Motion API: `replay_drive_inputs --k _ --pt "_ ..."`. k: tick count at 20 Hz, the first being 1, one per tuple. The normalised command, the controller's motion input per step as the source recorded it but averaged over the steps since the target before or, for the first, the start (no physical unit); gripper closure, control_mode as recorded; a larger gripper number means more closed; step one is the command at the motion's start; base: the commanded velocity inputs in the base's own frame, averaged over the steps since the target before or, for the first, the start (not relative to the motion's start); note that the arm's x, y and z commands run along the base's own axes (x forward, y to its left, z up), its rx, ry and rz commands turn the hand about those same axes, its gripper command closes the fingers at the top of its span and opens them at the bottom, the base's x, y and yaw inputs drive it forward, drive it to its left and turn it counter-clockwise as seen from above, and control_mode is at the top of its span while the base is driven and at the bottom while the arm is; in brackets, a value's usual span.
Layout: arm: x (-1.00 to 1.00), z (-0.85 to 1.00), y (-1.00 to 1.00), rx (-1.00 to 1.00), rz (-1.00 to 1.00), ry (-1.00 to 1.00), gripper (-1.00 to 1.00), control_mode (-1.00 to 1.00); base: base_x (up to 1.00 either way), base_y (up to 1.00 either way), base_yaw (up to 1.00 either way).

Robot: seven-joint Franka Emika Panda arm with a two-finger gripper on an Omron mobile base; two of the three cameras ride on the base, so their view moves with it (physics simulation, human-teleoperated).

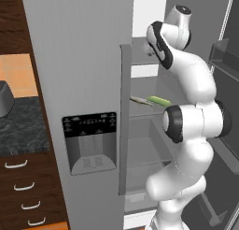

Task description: Place one corn and one fish in each tupperware on the nearby counter, to pack two identical lunches.

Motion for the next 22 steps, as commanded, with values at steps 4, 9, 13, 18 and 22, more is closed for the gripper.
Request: replay_drive_inputs --k 4,9,13,18,22 --pt "-0.88 0.08 0.03 -0.02 0.00 -0.03 1.00 -1.00 0.00 0.00 0.00" --pt "-1.00 0.04 0.07 -0.04 -0.04 0.00 1.00 -1.00 0.00 0.00 0.00" --pt "-1.00 -0.19 0.16 -0.07 -0.02 -0.01 1.00 -1.00 0.00 0.00 0.00" --pt "-1.00 -0.22 0.17 -0.05 -0.01 0.00 1.00 -1.00 0.00 0.00 0.00" --pt "-0.98 -0.25 0.07 -0.02 0.00 0.00 1.00 -1.00 0.00 0.00 0.00"
